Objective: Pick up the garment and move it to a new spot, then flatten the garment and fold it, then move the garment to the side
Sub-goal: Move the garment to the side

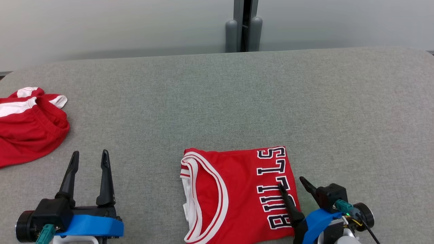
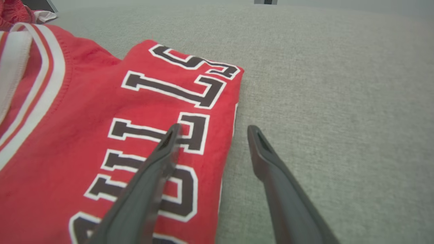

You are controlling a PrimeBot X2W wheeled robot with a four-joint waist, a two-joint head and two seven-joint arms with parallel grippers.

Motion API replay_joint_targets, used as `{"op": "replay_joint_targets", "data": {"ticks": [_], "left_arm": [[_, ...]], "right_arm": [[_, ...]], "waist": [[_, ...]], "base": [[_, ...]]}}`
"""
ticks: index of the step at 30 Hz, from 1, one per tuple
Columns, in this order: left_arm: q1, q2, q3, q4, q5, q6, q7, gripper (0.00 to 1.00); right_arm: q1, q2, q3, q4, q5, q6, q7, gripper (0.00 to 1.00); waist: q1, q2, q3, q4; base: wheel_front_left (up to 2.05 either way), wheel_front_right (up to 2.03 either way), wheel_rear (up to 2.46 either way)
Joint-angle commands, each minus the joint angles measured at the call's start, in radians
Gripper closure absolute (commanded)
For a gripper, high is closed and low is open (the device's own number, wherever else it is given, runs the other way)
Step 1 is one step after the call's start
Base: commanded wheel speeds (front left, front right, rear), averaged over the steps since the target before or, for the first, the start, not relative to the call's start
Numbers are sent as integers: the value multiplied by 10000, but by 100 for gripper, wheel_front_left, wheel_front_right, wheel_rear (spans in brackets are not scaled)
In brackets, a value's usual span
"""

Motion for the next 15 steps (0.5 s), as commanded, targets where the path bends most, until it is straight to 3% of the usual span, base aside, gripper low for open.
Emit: {"op": "replay_joint_targets", "data": {"ticks": [1, 12, 13, 14, 15], "left_arm": [[-105, 33, 22, -7, -42, 7, -31, 0], [-239, 33, -46, 25, -96, 64, -31, 0], [-238, 33, -55, 24, -100, 67, -31, 0], [-244, 33, -57, 23, -107, 70, -31, 0], [-251, 33, -62, 24, -115, 70, -31, 0]], "right_arm": [[-149, 4, 36, 273, 22, -8, 44, 0], [-504, 165, 926, 1847, 336, 9, 86, 0], [-521, 196, 1056, 1942, 431, 11, 129, 6], [-543, 216, 1153, 2011, 527, 11, 116, 57], [-603, 229, 1214, 2052, 612, 11, 51, 89]], "waist": [[0, 0, 52, 25], [0, 0, 232, 48], [0, 0, 243, 48], [0, 0, 257, 48], [0, 0, 271, 47]], "base": [[0, 0, 0], [0, 0, 0], [0, 0, 0], [0, 0, 0], [0, 0, 0]]}}
